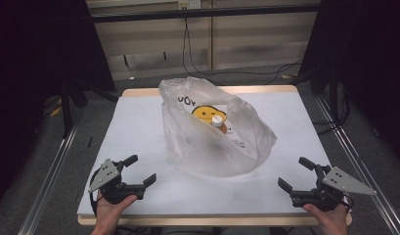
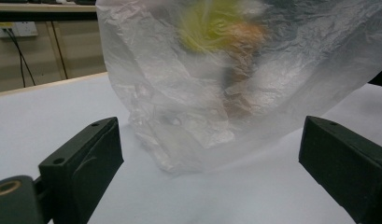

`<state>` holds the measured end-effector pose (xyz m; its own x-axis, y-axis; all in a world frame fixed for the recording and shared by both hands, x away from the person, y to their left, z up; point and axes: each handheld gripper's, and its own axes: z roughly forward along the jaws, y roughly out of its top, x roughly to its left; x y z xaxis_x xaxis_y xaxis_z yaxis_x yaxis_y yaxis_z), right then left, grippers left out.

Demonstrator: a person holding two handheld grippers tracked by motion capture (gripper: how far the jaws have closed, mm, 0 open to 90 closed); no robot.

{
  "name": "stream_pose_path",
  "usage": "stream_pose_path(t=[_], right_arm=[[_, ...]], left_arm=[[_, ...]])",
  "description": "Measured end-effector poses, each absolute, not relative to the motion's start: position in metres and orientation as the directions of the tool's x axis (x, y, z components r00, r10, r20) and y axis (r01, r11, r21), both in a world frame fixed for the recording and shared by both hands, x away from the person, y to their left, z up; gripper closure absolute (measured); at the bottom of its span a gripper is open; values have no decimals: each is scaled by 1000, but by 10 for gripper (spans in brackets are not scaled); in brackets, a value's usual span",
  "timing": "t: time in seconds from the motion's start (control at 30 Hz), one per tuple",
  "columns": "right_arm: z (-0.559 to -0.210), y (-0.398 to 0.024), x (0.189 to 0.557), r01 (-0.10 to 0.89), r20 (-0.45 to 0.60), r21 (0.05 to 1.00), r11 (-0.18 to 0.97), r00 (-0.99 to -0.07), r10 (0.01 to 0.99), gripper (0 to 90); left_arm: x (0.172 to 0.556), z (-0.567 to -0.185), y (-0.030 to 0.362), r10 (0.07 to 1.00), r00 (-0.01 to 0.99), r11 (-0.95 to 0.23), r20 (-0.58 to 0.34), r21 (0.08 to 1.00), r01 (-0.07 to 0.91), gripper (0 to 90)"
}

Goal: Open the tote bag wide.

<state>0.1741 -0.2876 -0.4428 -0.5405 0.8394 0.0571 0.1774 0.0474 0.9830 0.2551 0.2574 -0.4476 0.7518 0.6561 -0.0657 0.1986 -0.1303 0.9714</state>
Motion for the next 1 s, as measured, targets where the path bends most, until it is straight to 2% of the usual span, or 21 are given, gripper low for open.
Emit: stream_pose_path(t=[0.17, 0.3, 0.37, 0.4, 0.43, 0.47, 0.5, 0.63, 0.73, 0.83, 0.9, 1.0], right_arm=[[-443, -288, 175, 178, 51, 982, 55, -543, 838, 40], [-443, -287, 175, 181, 59, 982, 51, -552, 831, 115], [-443, -287, 175, 185, 57, 981, 54, -547, 835, 229], [-443, -287, 176, 191, 64, 980, 49, -543, 837, 274], [-443, -288, 177, 194, 69, 980, 44, -543, 837, 307], [-443, -288, 177, 195, 71, 980, 44, -544, 836, 362], [-443, -289, 177, 197, 70, 979, 48, -549, 833, 431], [-444, -292, 178, 195, 66, 979, 56, -568, 820, 600], [-444, -293, 177, 199, 58, 977, 77, -593, 803, 696], [-442, -291, 177, 211, 66, 974, 86, -624, 778, 793], [-441, -289, 177, 224, 71, 970, 95, -634, 770, 835], [-440, -287, 179, 241, 84, 966, 98, -648, 757, 887]], left_arm=[[256, -447, 259, 658, 751, -149, -57, 968, 204, 69], [256, -447, 260, 653, 755, -152, -56, 967, 204, 112], [256, -448, 261, 643, 764, -161, -49, 967, 197, 227], [256, -448, 259, 642, 763, -138, -77, 967, 213, 237], [255, -449, 256, 644, 756, -99, -115, 968, 231, 290], [256, -448, 261, 624, 780, -178, -53, 962, 208, 351], [257, -448, 261, 615, 786, -175, -64, 961, 216, 383], [257, -448, 258, 606, 793, -171, -67, 962, 212, 555], [255, -447, 257, 596, 802, -209, -33, 958, 194, 613], [253, -448, 256, 580, 811, -188, -74, 957, 221, 733], [254, -446, 260, 567, 822, -206, -56, 956, 208, 792], [256, -446, 260, 564, 815, -145, -132, 956, 255, 880]])
